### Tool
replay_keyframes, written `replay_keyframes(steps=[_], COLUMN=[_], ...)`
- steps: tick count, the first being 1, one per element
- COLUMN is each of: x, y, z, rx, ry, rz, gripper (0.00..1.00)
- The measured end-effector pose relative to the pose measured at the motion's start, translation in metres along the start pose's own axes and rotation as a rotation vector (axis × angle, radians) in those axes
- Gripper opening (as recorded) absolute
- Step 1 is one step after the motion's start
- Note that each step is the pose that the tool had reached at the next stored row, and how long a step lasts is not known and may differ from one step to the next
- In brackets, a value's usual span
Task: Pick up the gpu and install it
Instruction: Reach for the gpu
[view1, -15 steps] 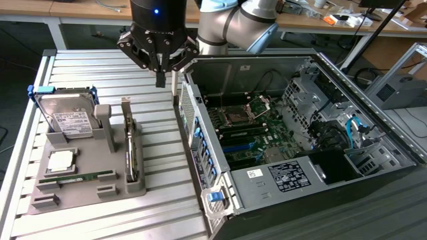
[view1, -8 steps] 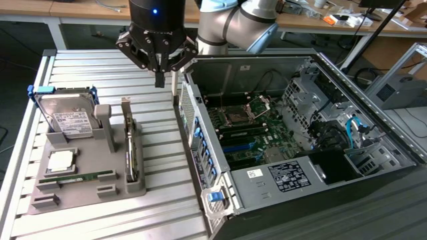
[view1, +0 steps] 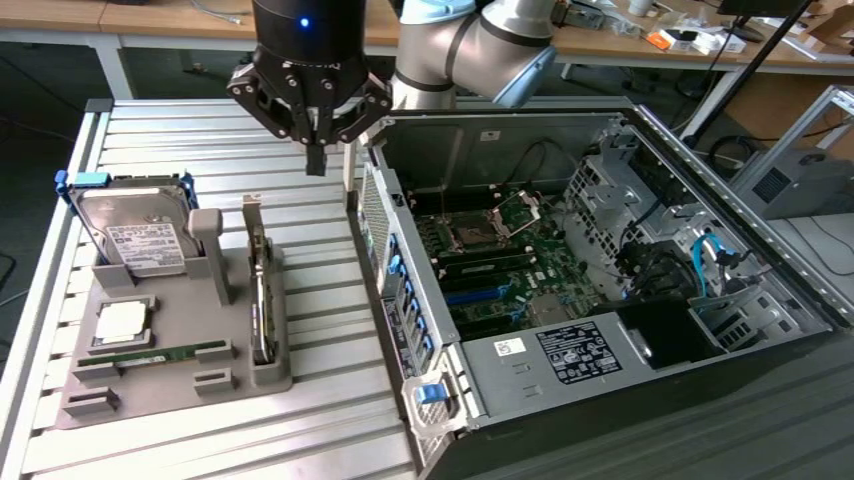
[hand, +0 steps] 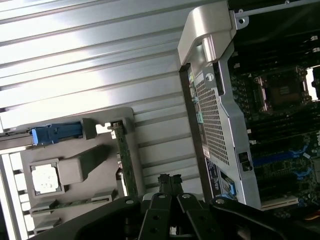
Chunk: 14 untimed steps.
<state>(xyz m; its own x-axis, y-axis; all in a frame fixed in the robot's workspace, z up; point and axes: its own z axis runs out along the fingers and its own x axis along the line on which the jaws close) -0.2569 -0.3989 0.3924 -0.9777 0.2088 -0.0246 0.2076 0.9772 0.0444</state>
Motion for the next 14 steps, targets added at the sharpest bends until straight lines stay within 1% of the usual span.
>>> replay_keyframes(steps=[14], x=[0.012], y=[-0.0026], z=[-0.0002], rx=[0.0000], ry=[0.0000], rz=[0.000], gripper=[0.11])
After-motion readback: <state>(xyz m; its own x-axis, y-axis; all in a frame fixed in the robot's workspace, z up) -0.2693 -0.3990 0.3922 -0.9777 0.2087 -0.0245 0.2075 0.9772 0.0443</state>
